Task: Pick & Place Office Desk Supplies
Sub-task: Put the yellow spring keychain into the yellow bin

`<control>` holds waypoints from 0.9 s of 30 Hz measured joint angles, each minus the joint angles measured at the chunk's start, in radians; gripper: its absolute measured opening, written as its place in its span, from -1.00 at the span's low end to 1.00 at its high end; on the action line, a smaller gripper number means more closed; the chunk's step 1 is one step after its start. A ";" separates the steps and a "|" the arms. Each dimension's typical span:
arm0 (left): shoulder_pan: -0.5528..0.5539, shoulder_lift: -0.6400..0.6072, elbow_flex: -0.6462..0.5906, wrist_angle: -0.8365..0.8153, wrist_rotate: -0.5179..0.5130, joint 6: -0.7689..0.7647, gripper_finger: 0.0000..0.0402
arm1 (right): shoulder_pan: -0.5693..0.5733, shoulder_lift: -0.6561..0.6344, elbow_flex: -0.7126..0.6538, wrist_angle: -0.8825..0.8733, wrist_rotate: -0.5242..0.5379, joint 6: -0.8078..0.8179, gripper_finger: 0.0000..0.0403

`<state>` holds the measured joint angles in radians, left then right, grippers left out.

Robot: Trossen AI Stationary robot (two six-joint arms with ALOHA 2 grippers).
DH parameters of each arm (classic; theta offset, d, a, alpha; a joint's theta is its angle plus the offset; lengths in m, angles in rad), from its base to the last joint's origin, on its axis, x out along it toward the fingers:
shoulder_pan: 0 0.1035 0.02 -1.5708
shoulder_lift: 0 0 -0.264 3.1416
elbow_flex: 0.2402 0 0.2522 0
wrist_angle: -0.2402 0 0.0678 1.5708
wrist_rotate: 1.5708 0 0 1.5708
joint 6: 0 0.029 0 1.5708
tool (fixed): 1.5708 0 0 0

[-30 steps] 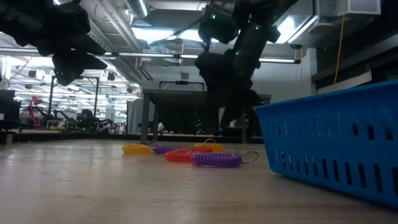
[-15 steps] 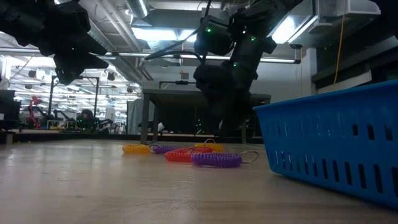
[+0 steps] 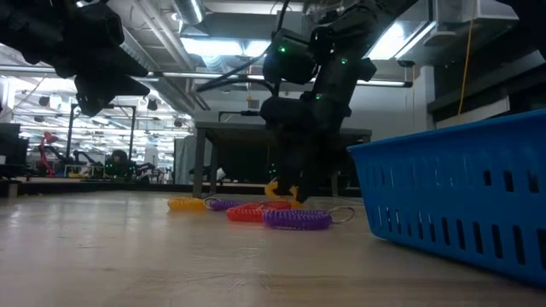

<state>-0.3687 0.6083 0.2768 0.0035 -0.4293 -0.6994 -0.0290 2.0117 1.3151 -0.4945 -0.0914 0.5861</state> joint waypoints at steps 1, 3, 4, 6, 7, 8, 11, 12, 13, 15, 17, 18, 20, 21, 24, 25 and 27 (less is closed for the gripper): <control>0.000 0.000 0.000 -0.001 -0.002 0.000 -0.33 | 0.000 0.000 0.000 0.000 0.008 0.012 0.12; 0.000 0.000 0.000 0.000 -0.005 0.000 -0.33 | 0.001 0.000 0.000 -0.002 0.016 0.035 -0.02; 0.000 0.000 0.000 0.000 -0.006 0.000 -0.33 | 0.001 0.000 0.000 -0.003 0.017 0.039 -0.10; 0.000 0.000 0.000 0.000 -0.013 0.000 -0.33 | 0.000 0.001 0.000 -0.003 0.017 0.043 -0.31; 0.000 0.000 0.000 0.000 -0.015 0.000 -0.33 | 0.000 0.001 0.000 -0.003 0.016 0.043 -0.44; 0.000 0.000 0.000 0.000 -0.016 0.000 -0.33 | 0.000 0.001 0.000 -0.003 0.014 0.042 -0.57; 0.000 0.000 0.000 0.000 -0.016 0.000 -0.33 | 0.001 0.001 0.000 -0.001 -0.016 0.037 -0.92; 0.000 0.000 0.000 0.000 -0.016 0.000 -0.33 | 0.001 0.001 0.000 0.001 -0.028 0.037 -0.94; 0.000 0.000 0.000 0.000 -0.016 0.000 -0.33 | 0.001 0.001 0.000 0.003 -0.045 0.038 -0.94; 0.000 0.000 0.000 0.000 -0.016 0.000 -0.33 | 0.002 0.001 0.000 0.017 -0.079 0.039 -0.97; 0.000 0.000 0.000 0.000 -0.016 -0.001 -0.33 | 0.007 0.001 0.000 0.042 -0.107 0.045 -0.98; 0.000 0.000 0.000 0.000 -0.016 -0.002 -0.33 | 0.012 0.000 0.000 0.057 -0.113 0.057 -0.97; 0.000 0.000 0.000 0.000 -0.016 -0.004 -0.33 | 0.025 -0.008 -0.002 0.082 -0.122 0.068 -0.94; 0.000 0.000 0.000 0.000 -0.015 -0.004 -0.33 | 0.032 -0.014 -0.001 0.102 -0.138 0.064 -0.91; 0.000 0.000 0.001 0.000 -0.016 -0.004 -0.33 | 0.056 -0.036 -0.001 0.117 -0.164 0.053 -0.80; 0.000 0.000 0.001 0.000 -0.015 -0.004 -0.33 | 0.064 -0.039 -0.001 0.116 -0.164 0.042 -0.74; 0.000 0.000 0.001 0.000 -0.016 -0.004 -0.33 | 0.075 -0.041 -0.001 0.108 -0.160 0.025 -0.59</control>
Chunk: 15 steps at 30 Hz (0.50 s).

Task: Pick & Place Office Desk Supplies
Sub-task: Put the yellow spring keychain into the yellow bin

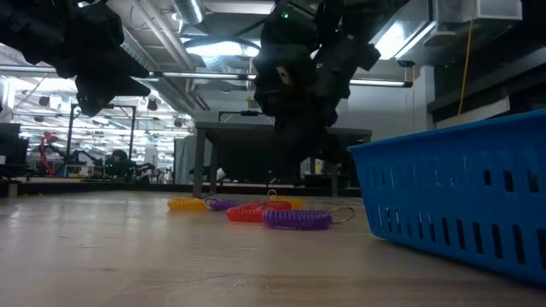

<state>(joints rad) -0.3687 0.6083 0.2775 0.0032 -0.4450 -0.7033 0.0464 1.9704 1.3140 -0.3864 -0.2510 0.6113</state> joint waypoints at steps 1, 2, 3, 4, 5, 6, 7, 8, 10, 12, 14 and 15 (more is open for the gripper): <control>0.000 0.000 0.000 0.000 0.000 0.000 -0.33 | 0.004 0.000 0.000 0.001 0.017 -0.001 -0.50; 0.000 0.000 0.000 -0.001 0.000 0.003 -0.33 | 0.007 -0.001 0.000 -0.002 0.043 0.000 -0.41; 0.000 0.000 0.000 -0.001 0.000 0.006 -0.33 | 0.008 -0.001 0.000 -0.005 0.071 0.002 -0.31; 0.000 0.000 0.000 -0.001 0.000 0.007 -0.33 | 0.008 -0.001 0.000 -0.006 0.094 0.001 -0.22; 0.000 0.000 0.000 -0.001 0.000 0.007 -0.33 | 0.008 -0.001 0.000 -0.007 0.121 -0.005 -0.13; 0.000 0.000 0.000 -0.001 0.000 0.007 -0.33 | 0.008 -0.001 0.000 -0.010 0.156 -0.010 -0.06; 0.000 0.000 0.000 -0.001 0.000 0.007 -0.33 | 0.008 -0.002 0.000 -0.015 0.195 -0.016 0.01; 0.000 0.000 0.000 -0.001 0.001 0.007 -0.33 | 0.007 -0.002 0.000 -0.023 0.228 -0.020 0.07; 0.000 0.000 0.000 -0.001 0.001 0.006 -0.33 | -0.001 -0.002 0.000 -0.043 0.258 -0.028 0.14; 0.000 0.000 0.000 -0.002 0.001 0.002 -0.33 | -0.010 0.001 0.000 -0.055 0.259 -0.048 0.17; 0.000 0.000 0.000 -0.002 0.001 0.000 -0.33 | -0.018 0.008 0.000 -0.067 0.259 -0.067 0.17; 0.000 0.000 0.000 -0.002 0.001 0.000 -0.33 | -0.021 0.009 0.000 -0.081 0.259 -0.073 0.17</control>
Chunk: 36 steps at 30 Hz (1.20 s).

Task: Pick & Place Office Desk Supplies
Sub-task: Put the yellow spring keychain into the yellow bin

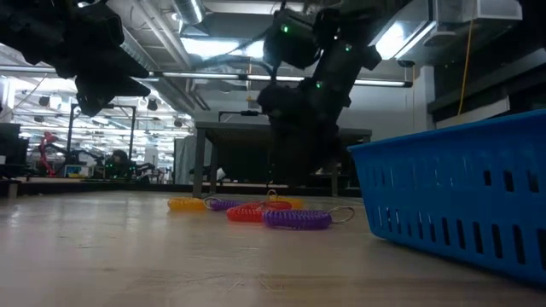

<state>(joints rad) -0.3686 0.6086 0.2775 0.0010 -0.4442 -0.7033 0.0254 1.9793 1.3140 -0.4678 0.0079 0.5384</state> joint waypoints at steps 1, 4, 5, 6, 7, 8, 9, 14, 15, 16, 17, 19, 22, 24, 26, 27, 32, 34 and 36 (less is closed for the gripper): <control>0.000 0.000 0.000 0.000 0.000 0.000 -0.33 | -0.003 0.006 0.000 0.000 0.002 -0.004 0.15; 0.000 0.001 0.000 -0.002 -0.001 0.000 -0.33 | -0.011 0.017 -0.001 -0.009 -0.001 -0.005 0.12; 0.000 0.003 0.000 -0.001 -0.003 0.000 -0.33 | -0.013 0.023 -0.001 0.003 -0.004 -0.005 0.11; 0.000 0.005 0.000 -0.002 -0.005 0.000 -0.33 | -0.016 0.029 0.002 0.019 -0.004 -0.004 0.10; 0.000 0.005 0.000 -0.003 -0.005 -0.001 -0.33 | -0.018 0.031 0.002 0.009 -0.004 -0.004 0.09; 0.000 0.005 0.000 -0.003 -0.005 -0.002 -0.33 | -0.018 0.032 0.000 -0.002 -0.004 -0.004 0.08; 0.000 0.006 0.000 -0.003 -0.006 -0.005 -0.33 | -0.018 0.040 0.000 0.009 -0.004 -0.004 0.07; 0.000 0.007 0.000 -0.005 -0.005 -0.008 -0.33 | -0.018 0.077 0.005 0.014 -0.019 0.004 0.04; 0.000 0.007 0.000 -0.005 -0.005 -0.010 -0.33 | -0.016 0.083 0.006 0.012 -0.022 0.006 0.03; 0.000 0.007 0.000 -0.004 -0.005 -0.014 -0.33 | -0.014 0.087 0.006 0.010 -0.027 0.013 0.01; 0.000 0.007 0.000 -0.005 -0.004 -0.016 -0.33 | -0.012 0.090 0.006 0.010 -0.031 0.026 -0.02; 0.000 0.007 0.000 -0.003 -0.005 -0.020 -0.33 | -0.009 0.091 0.006 0.008 -0.026 0.043 -0.11; 0.000 0.007 0.000 -0.003 -0.005 -0.020 -0.33 | -0.008 0.092 0.005 0.007 -0.027 0.067 -0.36; 0.000 0.007 0.000 -0.002 -0.005 -0.020 -0.33 | -0.009 0.093 0.005 0.008 -0.036 0.083 -0.61; 0.000 0.007 0.000 -0.002 -0.004 -0.019 -0.33 | -0.011 0.094 0.004 0.013 -0.057 0.090 -0.85; 0.000 0.007 0.000 -0.001 -0.004 -0.019 -0.33 | -0.010 0.094 0.004 0.017 -0.062 0.098 -0.90; 0.000 0.007 0.000 0.000 -0.002 -0.019 -0.33 | -0.010 0.089 0.002 0.042 -0.138 0.140 -0.91; 0.000 0.007 0.000 0.000 -0.002 -0.019 -0.33 | -0.007 0.080 0.000 0.048 -0.174 0.159 -0.93; 0.000 0.007 0.000 0.002 -0.003 -0.019 -0.33 | -0.003 0.059 -0.006 0.026 -0.232 0.182 -0.93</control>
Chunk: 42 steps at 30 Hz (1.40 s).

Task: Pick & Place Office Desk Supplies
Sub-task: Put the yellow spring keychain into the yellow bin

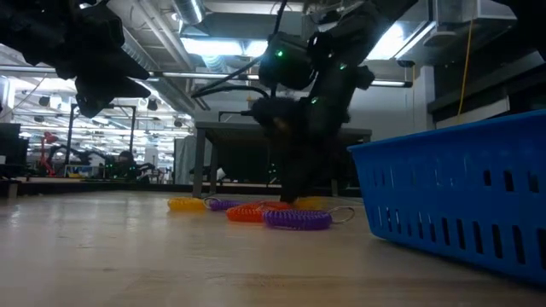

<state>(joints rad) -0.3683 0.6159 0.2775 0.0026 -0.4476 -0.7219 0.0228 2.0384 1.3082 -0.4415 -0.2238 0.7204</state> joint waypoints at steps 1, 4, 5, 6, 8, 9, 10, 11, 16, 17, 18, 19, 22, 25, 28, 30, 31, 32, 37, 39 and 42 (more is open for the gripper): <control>0.000 0.000 0.000 0.001 -0.003 0.000 -0.33 | 0.004 -0.014 -0.001 0.000 -0.017 0.005 -0.93; 0.000 0.000 0.000 0.002 -0.002 0.001 -0.33 | 0.015 -0.093 0.003 0.006 -0.041 0.028 -0.93; 0.000 0.000 0.000 0.003 -0.002 0.002 -0.33 | 0.017 -0.119 0.004 0.005 -0.038 0.035 -0.93; 0.000 0.000 0.000 0.002 -0.003 0.003 -0.33 | 0.020 -0.144 0.004 -0.011 -0.032 0.047 -0.93; 0.000 0.000 0.000 0.002 -0.002 0.005 -0.33 | 0.036 -0.195 0.003 -0.032 -0.018 0.086 -0.93; 0.000 0.000 0.000 0.000 -0.001 0.010 -0.33 | 0.048 -0.226 0.003 -0.049 -0.008 0.106 -0.93; 0.000 0.000 0.000 0.000 0.002 0.019 -0.33 | 0.060 -0.259 0.003 -0.061 -0.001 0.127 -0.93; 0.000 0.000 0.000 0.002 0.006 0.026 -0.33 | 0.074 -0.290 0.004 -0.073 0.012 0.148 -0.93; 0.000 0.000 0.000 0.001 0.041 0.048 -0.33 | 0.158 -0.394 0.004 -0.185 0.093 0.285 -0.93; 0.000 0.000 0.000 0.001 0.048 0.048 -0.33 | 0.187 -0.410 0.005 -0.205 0.102 0.317 -0.93; 0.000 0.000 0.000 0.001 0.052 0.048 -0.33 | 0.219 -0.423 0.005 -0.242 0.107 0.350 -0.93; 0.000 0.000 0.000 0.002 0.058 0.049 -0.33 | 0.252 -0.430 0.005 -0.266 0.107 0.388 -0.93; 0.000 0.000 0.000 0.002 0.084 0.062 -0.33 | 0.355 -0.436 0.005 -0.327 0.119 0.517 -0.93; 0.000 -0.001 0.000 0.002 0.105 0.069 -0.33 | 0.455 -0.436 -0.001 -0.335 0.139 0.668 -0.93; 0.000 -0.002 0.000 0.002 0.108 0.084 -0.33 | 0.568 -0.434 -0.038 -0.333 0.173 0.882 -0.93; 0.002 -0.002 0.000 0.006 0.108 0.095 -0.33 | 0.643 -0.434 -0.060 -0.327 0.213 1.035 -0.94; 0.004 -0.002 0.000 0.006 0.112 0.098 -0.33 | 0.679 -0.434 -0.070 -0.319 0.238 1.115 -0.94; 0.008 -0.002 0.000 0.005 0.117 0.098 -0.33 | 0.714 -0.434 -0.082 -0.315 0.267 1.196 -0.94; 0.027 -0.002 0.000 0.003 0.160 0.101 -0.33 | 0.842 -0.434 -0.105 -0.306 0.365 1.450 -0.94; 0.034 -0.002 0.000 0.002 0.168 0.101 -0.33 | 0.849 -0.434 -0.104 -0.320 0.347 1.450 -0.94; 0.042 -0.002 0.000 0.001 0.185 0.094 -0.33 | 0.853 -0.434 -0.104 -0.372 0.371 1.456 -0.94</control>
<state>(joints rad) -0.3260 0.6140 0.2775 0.0040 -0.2623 -0.6277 0.8753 1.6043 1.2037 -0.8133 0.1474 2.1763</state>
